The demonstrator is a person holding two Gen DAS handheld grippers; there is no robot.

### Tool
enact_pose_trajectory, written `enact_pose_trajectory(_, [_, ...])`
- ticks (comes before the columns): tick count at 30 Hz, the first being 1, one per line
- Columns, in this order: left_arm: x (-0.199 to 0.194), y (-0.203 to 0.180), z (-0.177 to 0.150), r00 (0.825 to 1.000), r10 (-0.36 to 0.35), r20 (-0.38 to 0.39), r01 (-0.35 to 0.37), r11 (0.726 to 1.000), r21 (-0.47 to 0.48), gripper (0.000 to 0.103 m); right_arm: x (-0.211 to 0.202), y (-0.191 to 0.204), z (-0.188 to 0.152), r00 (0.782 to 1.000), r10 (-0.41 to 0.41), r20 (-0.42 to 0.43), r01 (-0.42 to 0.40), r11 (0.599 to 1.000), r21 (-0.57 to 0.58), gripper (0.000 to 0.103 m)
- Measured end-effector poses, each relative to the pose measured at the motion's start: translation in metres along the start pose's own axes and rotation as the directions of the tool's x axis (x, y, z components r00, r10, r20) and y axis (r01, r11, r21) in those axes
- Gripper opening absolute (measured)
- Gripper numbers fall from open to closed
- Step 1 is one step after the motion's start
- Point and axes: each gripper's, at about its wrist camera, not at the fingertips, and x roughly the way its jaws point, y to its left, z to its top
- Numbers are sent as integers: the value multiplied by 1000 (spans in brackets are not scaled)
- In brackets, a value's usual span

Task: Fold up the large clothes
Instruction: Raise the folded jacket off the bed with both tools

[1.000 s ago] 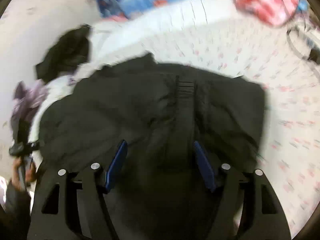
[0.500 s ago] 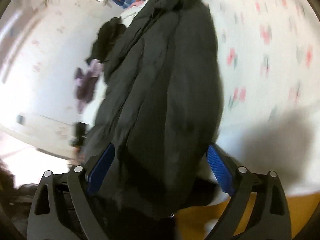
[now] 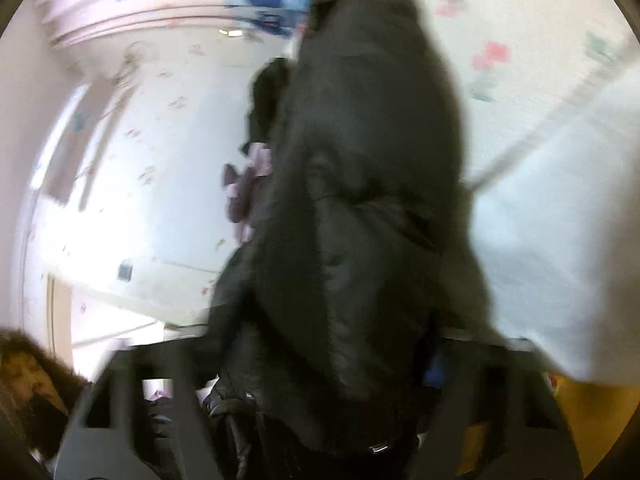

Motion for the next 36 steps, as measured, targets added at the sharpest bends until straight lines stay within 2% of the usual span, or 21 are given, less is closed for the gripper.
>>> enact_pose_trajectory(1, [-1,-4,-2,1000,0,12,0,1000,3,73,2,10,0,1000,7,8,-6,999,-34,29])
enact_pose_trajectory(2, [-6,-6,-5,1000,3,21,-3,1000,12,64,6,22,3,1000,6,19,-4,998,-70,19])
enact_pose_trajectory(4, [-17,-23,-10,999,21,49,-23,999,46,35,8,47,6,999,14,47,-7,992,-128,13])
enact_pose_trajectory(7, [-38,-51,-15,994,21,110,-31,996,85,17,1,94,15,993,32,112,-8,978,-209,10])
enact_pose_trajectory(11, [-65,-90,-22,986,-31,166,6,989,150,13,-17,147,17,986,69,149,-22,956,-293,9])
enact_pose_trajectory(14, [-84,-111,-38,986,-64,155,30,976,214,13,-39,162,9,990,77,118,-36,949,-314,10])
enact_pose_trajectory(15, [-86,-110,-43,990,-72,122,43,973,229,13,-44,156,6,995,66,75,-41,954,-299,13])
enact_pose_trajectory(16, [-83,-104,-48,994,-79,72,60,969,238,18,-46,152,4,997,42,59,-24,958,-286,15])
enact_pose_trajectory(17, [-80,-97,-50,996,-76,36,65,968,241,25,-50,136,0,999,3,35,6,968,-251,28])
enact_pose_trajectory(18, [-71,-81,-54,997,-68,-31,73,970,230,45,-53,115,-5,999,-34,6,35,979,-200,50])
enact_pose_trajectory(19, [-61,-62,-57,995,-52,-87,68,978,198,65,-55,99,-8,998,-63,-10,61,985,-161,60])
enact_pose_trajectory(20, [-54,-42,-58,993,-34,-110,51,985,163,69,-56,75,-13,994,-105,-31,101,990,-99,68])
enact_pose_trajectory(21, [-51,-30,-57,993,-33,-111,49,989,142,69,-56,59,-16,991,-124,-47,122,991,-59,68])
enact_pose_trajectory(23, [-53,-2,-54,992,-95,-84,101,992,77,74,-58,23,-23,989,-135,-67,138,990,29,69])
enact_pose_trajectory(25, [-63,22,-50,989,-146,-9,146,989,36,90,-59,6,-28,991,-117,-65,121,991,57,72])
enact_pose_trajectory(27, [-68,37,-45,984,-173,38,173,985,6,96,-59,-3,-27,996,-72,-59,77,994,75,87])
enact_pose_trajectory(28, [-68,43,-42,981,-188,49,189,982,-11,96,-55,-7,-26,997,-62,-55,66,995,80,90])
enact_pose_trajectory(33, [-49,35,-35,969,-245,34,245,969,0,96,-37,-15,-15,998,65,-13,-64,994,93,92])
enact_pose_trajectory(36, [-30,17,-38,966,-259,1,259,966,25,96,-14,-7,-16,993,108,-47,-106,994,41,91])
